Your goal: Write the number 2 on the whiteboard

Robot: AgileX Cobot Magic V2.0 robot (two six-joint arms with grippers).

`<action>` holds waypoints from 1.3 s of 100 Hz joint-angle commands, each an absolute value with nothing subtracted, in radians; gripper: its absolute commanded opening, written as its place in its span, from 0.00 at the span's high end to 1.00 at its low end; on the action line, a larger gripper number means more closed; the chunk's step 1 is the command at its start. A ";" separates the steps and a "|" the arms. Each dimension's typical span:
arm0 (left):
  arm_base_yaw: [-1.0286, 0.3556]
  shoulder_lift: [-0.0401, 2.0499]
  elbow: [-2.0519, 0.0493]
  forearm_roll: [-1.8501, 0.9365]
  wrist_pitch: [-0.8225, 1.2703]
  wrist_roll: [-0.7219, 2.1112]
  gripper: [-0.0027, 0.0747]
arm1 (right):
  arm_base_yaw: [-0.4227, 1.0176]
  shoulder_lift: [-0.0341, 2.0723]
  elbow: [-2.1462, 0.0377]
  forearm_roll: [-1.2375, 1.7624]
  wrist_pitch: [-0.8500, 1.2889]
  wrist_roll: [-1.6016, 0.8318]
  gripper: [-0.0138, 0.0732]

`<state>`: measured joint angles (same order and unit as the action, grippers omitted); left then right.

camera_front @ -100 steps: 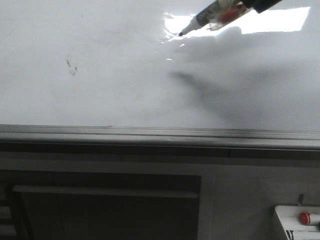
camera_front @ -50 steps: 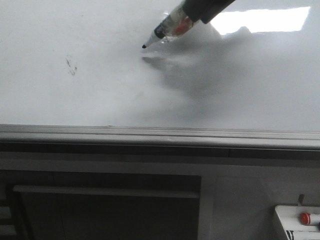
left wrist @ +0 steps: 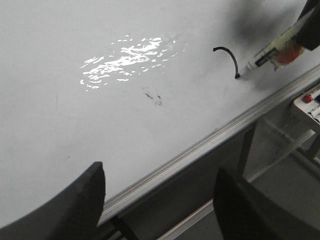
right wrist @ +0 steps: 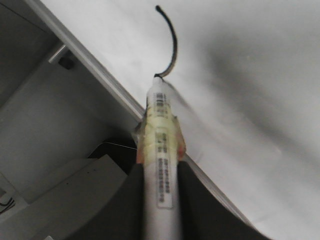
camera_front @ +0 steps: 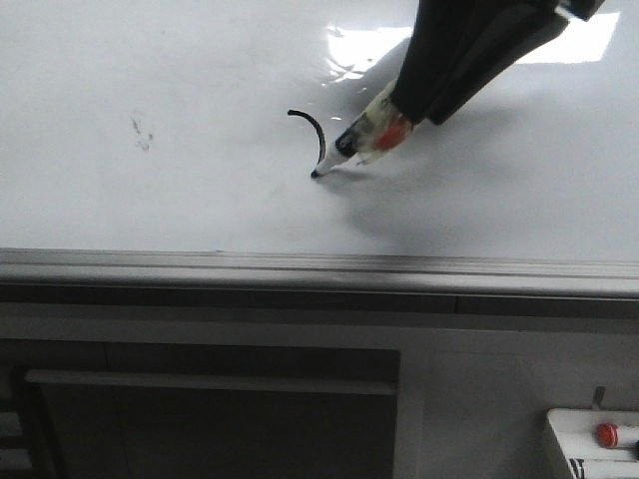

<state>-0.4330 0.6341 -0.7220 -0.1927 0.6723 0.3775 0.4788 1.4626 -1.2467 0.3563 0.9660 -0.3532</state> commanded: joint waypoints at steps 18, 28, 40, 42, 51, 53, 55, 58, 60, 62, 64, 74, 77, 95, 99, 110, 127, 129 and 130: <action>-0.429 0.635 -0.749 -0.201 0.592 0.368 0.41 | 0.465 1.475 -1.283 0.319 0.882 -0.339 0.80; -0.429 0.635 -0.748 -0.199 0.592 0.368 0.41 | 0.424 1.444 -1.267 0.308 0.936 -0.339 0.80; -0.429 0.635 -0.748 -0.193 0.592 0.368 0.41 | 0.419 1.422 -1.247 0.298 0.945 -0.339 0.80; -0.429 0.635 -0.748 -0.193 0.592 0.368 0.41 | 0.421 1.422 -1.247 0.298 0.945 -0.339 0.80; -0.429 0.635 -0.748 -0.193 0.590 0.368 0.41 | 0.421 1.424 -1.247 0.303 0.936 -0.339 0.80; -0.429 0.635 -0.748 -0.193 0.593 0.368 0.41 | 0.421 1.424 -1.247 0.305 0.936 -0.339 0.80; -0.429 0.635 -0.748 -0.193 0.593 0.368 0.41 | 0.421 1.424 -1.247 0.310 0.936 -0.339 0.80; -0.429 0.635 -0.748 -0.193 0.598 0.368 0.41 | 0.421 1.424 -1.252 0.319 0.942 -0.341 0.80; -0.429 0.635 -0.748 -0.193 0.601 0.370 0.41 | 0.421 1.422 -1.253 0.330 0.949 -0.349 0.80; -0.429 0.635 -0.748 -0.193 0.600 0.377 0.41 | 0.421 1.419 -1.253 0.341 0.954 -0.361 0.80; -0.429 0.635 -0.748 -0.196 0.605 0.381 0.41 | 0.421 1.415 -1.253 0.351 0.960 -0.373 0.80; -0.429 0.654 -0.778 -0.196 0.684 0.399 0.41 | 0.423 1.378 -1.250 0.478 1.040 -0.559 0.80; -0.429 0.666 -0.793 -0.208 0.722 0.420 0.41 | 0.423 1.364 -1.246 0.521 1.060 -0.610 0.80; -0.434 0.791 -0.867 -0.394 0.869 0.721 0.41 | 0.433 1.288 -1.238 0.691 1.116 -0.905 0.80; -0.442 0.822 -0.877 -0.450 0.864 0.778 0.41 | 0.442 1.283 -1.238 0.691 1.144 -0.953 0.80; -0.487 0.908 -0.902 -0.558 0.864 0.947 0.41 | 0.467 1.280 -1.238 0.689 1.168 -1.027 0.80; -0.584 1.064 -0.974 -0.582 0.854 1.012 0.41 | 0.484 1.280 -1.238 0.682 1.158 -1.161 0.80; -0.597 1.082 -0.980 -0.582 0.854 1.014 0.41 | 0.484 1.280 -1.238 0.682 1.150 -1.170 0.80; -0.601 1.088 -0.987 -0.582 0.854 1.014 0.41 | 0.484 1.280 -1.238 0.682 1.147 -1.174 0.80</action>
<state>-0.5527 1.0300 -0.9199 -0.5266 0.8955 0.9837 0.4778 1.3074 -1.2161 0.6393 1.1810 -1.1040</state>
